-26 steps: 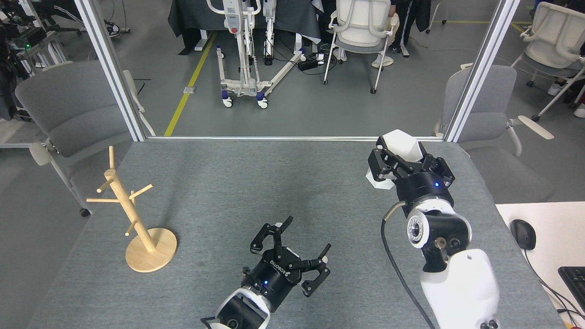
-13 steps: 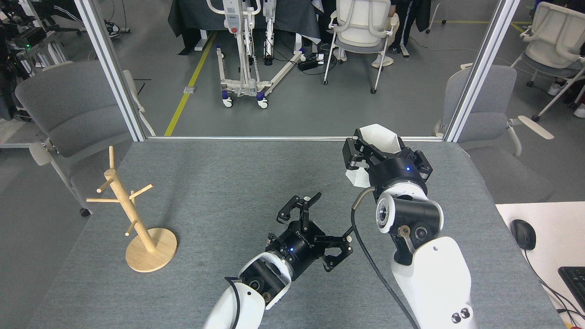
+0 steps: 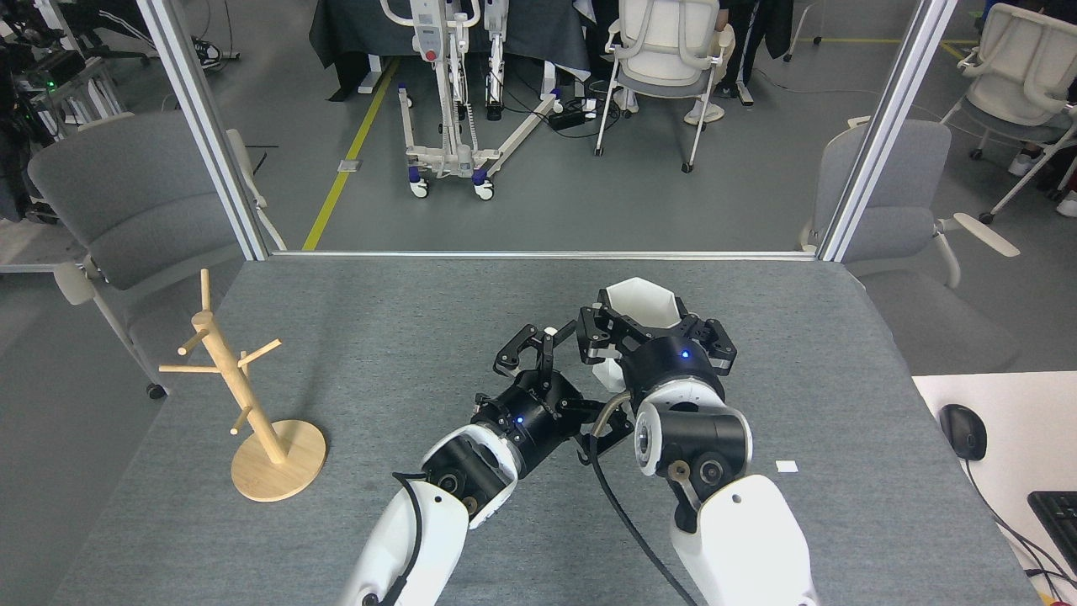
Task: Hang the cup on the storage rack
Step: 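Carry the cup with the right gripper toward the left gripper at center, then grasp the cup with the left gripper beside the right gripper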
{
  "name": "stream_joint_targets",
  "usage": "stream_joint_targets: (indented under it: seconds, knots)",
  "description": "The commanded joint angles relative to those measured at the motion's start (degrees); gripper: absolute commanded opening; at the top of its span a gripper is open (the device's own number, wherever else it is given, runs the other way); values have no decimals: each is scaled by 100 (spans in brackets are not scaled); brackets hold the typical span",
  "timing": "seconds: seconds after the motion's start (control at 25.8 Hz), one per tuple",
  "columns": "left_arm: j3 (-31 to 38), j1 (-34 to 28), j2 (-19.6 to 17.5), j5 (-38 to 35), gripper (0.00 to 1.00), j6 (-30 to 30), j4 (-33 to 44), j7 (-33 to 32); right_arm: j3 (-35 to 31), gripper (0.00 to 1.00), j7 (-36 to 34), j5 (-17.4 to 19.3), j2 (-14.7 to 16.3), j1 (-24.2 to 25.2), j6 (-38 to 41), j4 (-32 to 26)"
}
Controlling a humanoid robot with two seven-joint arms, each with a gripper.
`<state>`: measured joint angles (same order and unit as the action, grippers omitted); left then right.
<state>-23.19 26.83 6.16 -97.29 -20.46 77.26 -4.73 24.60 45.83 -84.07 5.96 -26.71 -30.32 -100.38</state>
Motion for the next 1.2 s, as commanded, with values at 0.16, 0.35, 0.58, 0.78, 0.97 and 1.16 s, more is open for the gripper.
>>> stream_joint_targets:
  seconds: [0.16, 0.35, 0.58, 0.78, 0.97, 1.16]
  knots:
    - [7, -20, -1, 0, 99, -458, -80, -99, 80, 0, -22, -13, -60, 25, 17, 1]
    - [16, 85, 43, 0, 99, -458, -176, -116, 89, 0, -22, -13, -121, 87, 17, 1]
    - [25, 147, 96, 9, 99, -458, -176, -688, 247, 0, -22, -13, -139, 183, 17, 10]
    - [25, 156, 104, 9, 82, -450, -159, -732, 441, 0, -31, -13, -244, 271, 17, 19]
    - [16, 156, 43, 9, 25, -617, -106, -767, 476, 0, -31, -13, -323, 359, 17, 19]
    - [262, 94, 43, 149, 0, -845, -97, -1066, 528, 0, -31, -13, -358, 447, 17, 19]
